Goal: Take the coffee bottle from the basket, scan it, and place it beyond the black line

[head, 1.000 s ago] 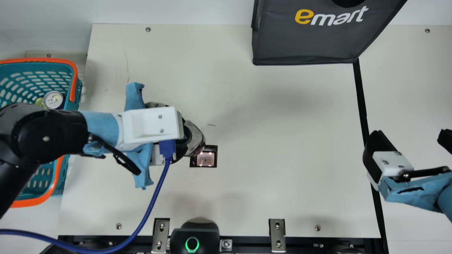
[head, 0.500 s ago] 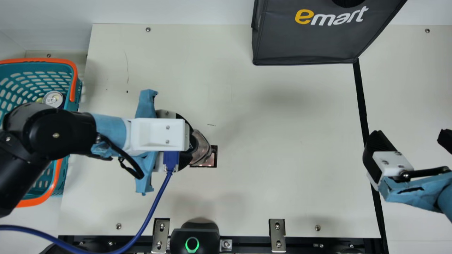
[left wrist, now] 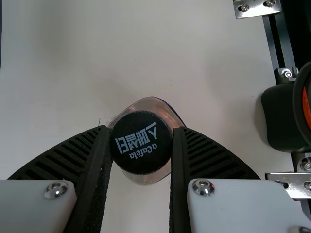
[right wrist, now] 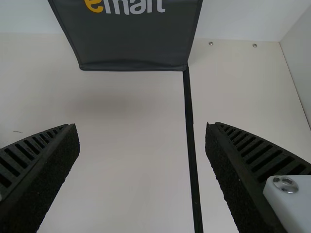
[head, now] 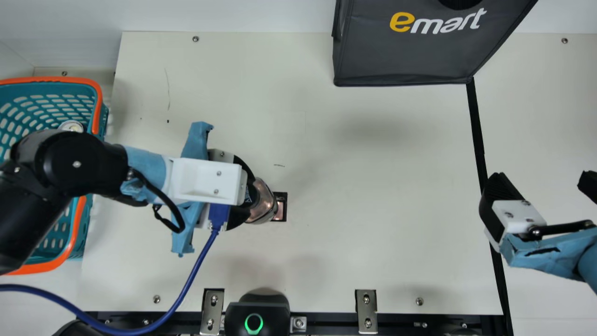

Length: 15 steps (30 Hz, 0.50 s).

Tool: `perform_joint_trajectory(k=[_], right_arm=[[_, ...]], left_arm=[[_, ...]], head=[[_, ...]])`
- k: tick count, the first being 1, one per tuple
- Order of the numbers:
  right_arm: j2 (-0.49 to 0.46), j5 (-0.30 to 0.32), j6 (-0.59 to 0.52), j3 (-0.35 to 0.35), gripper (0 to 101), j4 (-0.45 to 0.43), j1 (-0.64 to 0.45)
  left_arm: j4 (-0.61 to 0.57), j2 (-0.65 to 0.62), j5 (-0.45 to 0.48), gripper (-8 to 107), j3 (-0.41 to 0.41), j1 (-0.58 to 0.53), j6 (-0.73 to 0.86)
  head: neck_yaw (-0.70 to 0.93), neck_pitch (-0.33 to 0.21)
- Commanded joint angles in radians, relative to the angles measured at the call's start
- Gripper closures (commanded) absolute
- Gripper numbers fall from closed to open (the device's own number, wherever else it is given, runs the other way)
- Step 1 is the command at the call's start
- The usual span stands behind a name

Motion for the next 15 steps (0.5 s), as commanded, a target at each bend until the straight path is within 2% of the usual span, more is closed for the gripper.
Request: perform_joint_trajectory(k=[1,15], right_arm=[[0.0,0.0,0.0,0.0,11,0.0,0.0],[0.0,0.0,0.0,0.0,11,0.0,0.0]], left_arm=[[-0.003,0.006,0.004,89,-0.003,0.002,0.012],[-0.005,0.049,0.017,89,-0.042,-0.03,0.039]], head=[[0.0,-0.027],[0.0,-0.027]])
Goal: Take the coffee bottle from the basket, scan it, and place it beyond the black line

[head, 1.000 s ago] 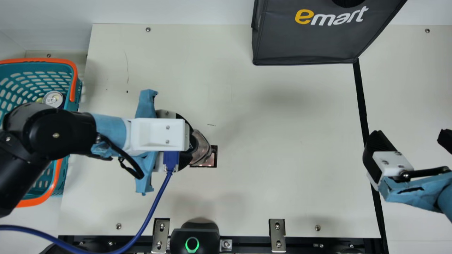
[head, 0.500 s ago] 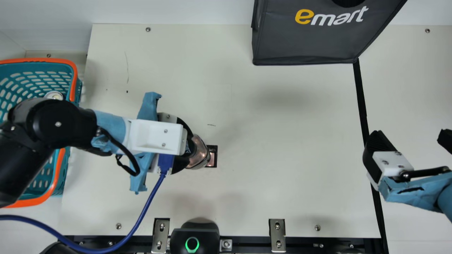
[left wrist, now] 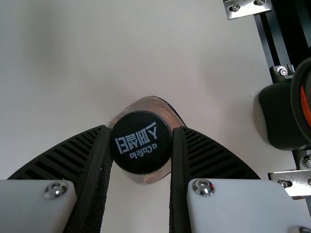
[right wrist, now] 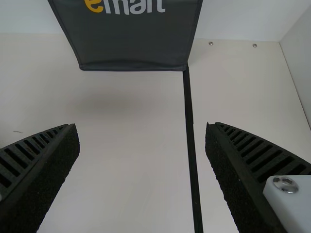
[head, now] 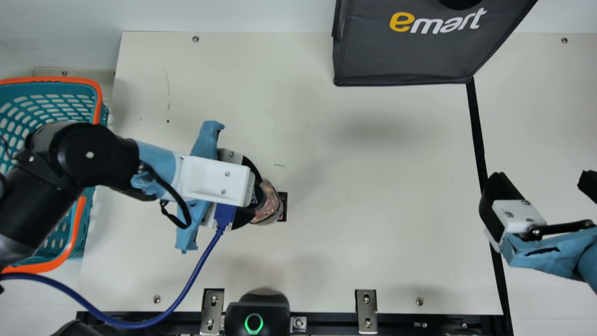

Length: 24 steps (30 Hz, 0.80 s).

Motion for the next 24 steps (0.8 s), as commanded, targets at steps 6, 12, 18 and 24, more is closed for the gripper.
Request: perform_joint_trajectory(k=[6,12,18,24], right_arm=[[0.0,0.0,0.0,0.0,11,0.0,0.0],[0.0,0.0,0.0,0.0,11,0.0,0.0],[0.0,0.0,0.0,0.0,11,0.0,0.0],[0.0,0.0,0.0,0.0,11,0.0,0.0]], left_arm=[[0.009,0.023,-0.005,89,-0.02,-0.006,0.006],[0.016,0.036,-0.013,89,-0.022,-0.001,0.006],[0.018,0.043,-0.015,89,-0.019,0.007,0.001],[0.017,0.042,-0.013,89,-0.014,0.011,-0.007]], head=[[-0.001,-0.027],[-0.001,-0.027],[-0.001,-0.027],[-0.001,-0.027]])
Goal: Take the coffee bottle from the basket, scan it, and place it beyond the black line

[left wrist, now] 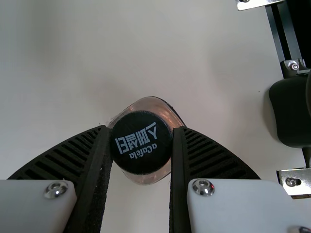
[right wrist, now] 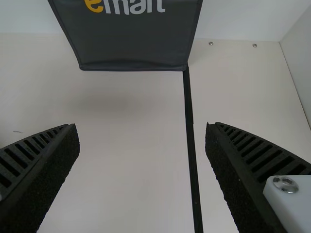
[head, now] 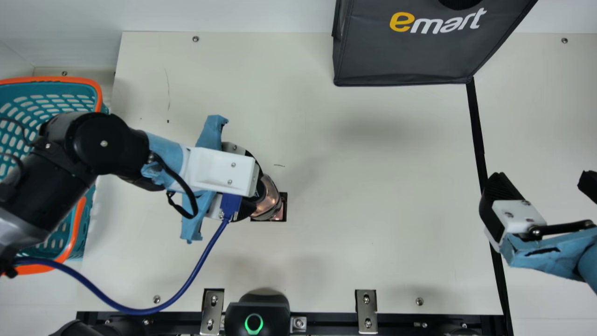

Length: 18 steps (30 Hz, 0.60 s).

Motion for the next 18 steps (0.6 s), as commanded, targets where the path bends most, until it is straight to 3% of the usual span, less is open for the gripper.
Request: perform_joint_trajectory(k=[1,3,18], right_arm=[[0.0,0.0,0.0,0.0,11,0.0,0.0],[0.0,0.0,0.0,0.0,11,0.0,0.0],[0.0,0.0,0.0,0.0,11,0.0,0.0]], left_arm=[[-0.001,-0.001,0.002,89,0.002,0.001,-0.003],[-0.002,-0.002,0.004,89,0.003,0.001,-0.008],[-0.008,0.001,-0.004,38,0.0,-0.002,-0.032]], head=[[0.0,-0.027],[0.0,-0.027],[0.0,-0.027]])
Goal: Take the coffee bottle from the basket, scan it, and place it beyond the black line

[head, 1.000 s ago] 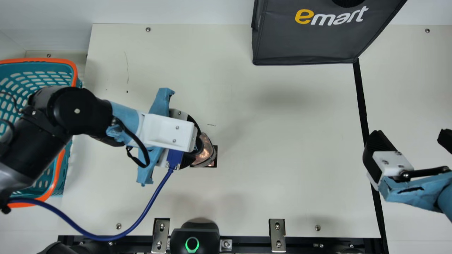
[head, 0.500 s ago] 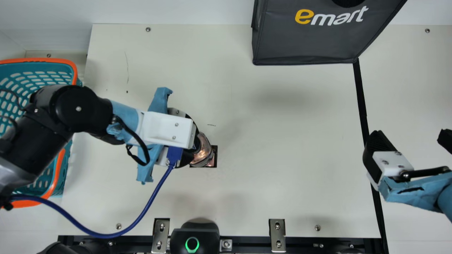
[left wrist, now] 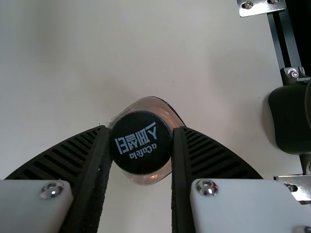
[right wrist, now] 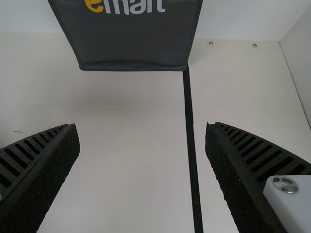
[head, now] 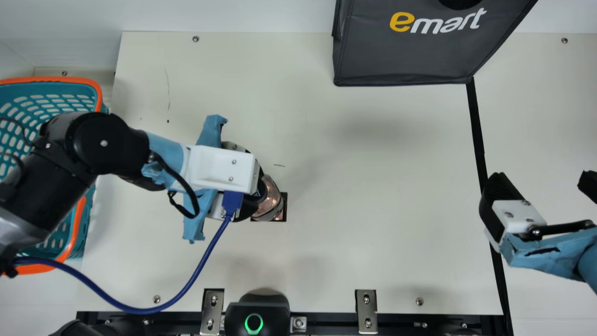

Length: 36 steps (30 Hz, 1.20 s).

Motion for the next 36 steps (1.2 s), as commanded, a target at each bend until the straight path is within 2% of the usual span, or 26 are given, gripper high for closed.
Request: perform_joint_trajectory(k=[1,9,19,36], right_arm=[[0.0,0.0,0.0,0.0,11,0.0,0.0],[0.0,0.0,0.0,0.0,11,0.0,0.0],[0.0,0.0,0.0,0.0,11,0.0,0.0],[0.0,0.0,0.0,0.0,11,0.0,0.0]], left_arm=[[0.0,0.0,-0.002,35,0.0,0.0,-0.002],[-0.001,-0.003,-0.006,9,0.007,0.003,-0.004],[-0.004,-0.01,-0.003,9,0.005,0.017,-0.019],[-0.03,-0.071,0.038,9,-0.025,0.102,-0.161]], head=[[-0.001,-0.027],[-0.001,-0.027],[-0.001,-0.027],[-0.001,-0.027]])
